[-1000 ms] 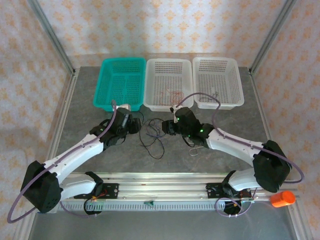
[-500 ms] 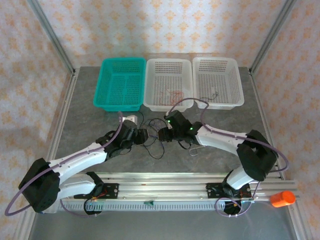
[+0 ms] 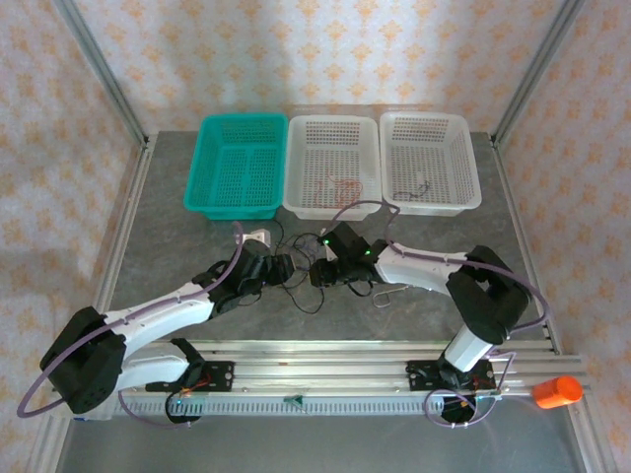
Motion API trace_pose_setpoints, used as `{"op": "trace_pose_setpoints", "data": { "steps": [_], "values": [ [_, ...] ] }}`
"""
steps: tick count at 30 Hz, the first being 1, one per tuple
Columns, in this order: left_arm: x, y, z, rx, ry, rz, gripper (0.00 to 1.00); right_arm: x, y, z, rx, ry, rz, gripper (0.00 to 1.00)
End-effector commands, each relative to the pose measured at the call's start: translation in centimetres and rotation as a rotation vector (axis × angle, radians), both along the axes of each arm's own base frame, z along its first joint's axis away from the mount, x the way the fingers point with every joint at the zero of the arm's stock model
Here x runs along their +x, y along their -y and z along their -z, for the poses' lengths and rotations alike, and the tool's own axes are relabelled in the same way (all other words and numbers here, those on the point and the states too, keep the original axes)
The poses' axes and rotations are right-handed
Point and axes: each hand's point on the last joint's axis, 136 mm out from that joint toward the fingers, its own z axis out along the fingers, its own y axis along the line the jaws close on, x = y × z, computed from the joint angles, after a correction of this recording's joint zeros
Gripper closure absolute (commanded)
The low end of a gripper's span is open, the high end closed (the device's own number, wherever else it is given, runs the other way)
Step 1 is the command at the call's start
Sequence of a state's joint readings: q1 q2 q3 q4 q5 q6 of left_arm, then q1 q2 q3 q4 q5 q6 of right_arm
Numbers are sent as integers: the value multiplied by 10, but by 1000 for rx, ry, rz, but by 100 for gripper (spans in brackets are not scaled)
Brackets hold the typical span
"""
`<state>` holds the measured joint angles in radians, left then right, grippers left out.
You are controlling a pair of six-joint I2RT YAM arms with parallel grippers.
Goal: Untangle the cables
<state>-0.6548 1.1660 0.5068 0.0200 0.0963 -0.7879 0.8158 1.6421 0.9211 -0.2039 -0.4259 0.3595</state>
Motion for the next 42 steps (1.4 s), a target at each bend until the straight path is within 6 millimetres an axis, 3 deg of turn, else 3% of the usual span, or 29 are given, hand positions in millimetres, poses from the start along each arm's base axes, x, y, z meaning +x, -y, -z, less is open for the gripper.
{"op": "trace_pose_setpoints", "data": {
  "steps": [1,6,12,16,30,34,42],
  "values": [
    [5,6,-7,-19,22,1,54,3,-9,-3,14,-3,-3,63],
    [6,7,-8,-22,23,-1,54,3,-10,7,0,-21,-6,67],
    [9,7,-9,-17,27,-5,54,5,-5,5,-6,9,9,84],
    [12,8,-13,-9,38,0,54,8,3,-8,-1,73,22,96],
    [27,11,-66,-61,204,16,52,13,17,-91,152,258,-47,100],
    [27,11,-70,-61,225,31,52,21,22,-113,197,272,-40,100],
    [34,35,-78,-78,241,127,51,30,11,-166,359,280,2,100]
  ]
}}
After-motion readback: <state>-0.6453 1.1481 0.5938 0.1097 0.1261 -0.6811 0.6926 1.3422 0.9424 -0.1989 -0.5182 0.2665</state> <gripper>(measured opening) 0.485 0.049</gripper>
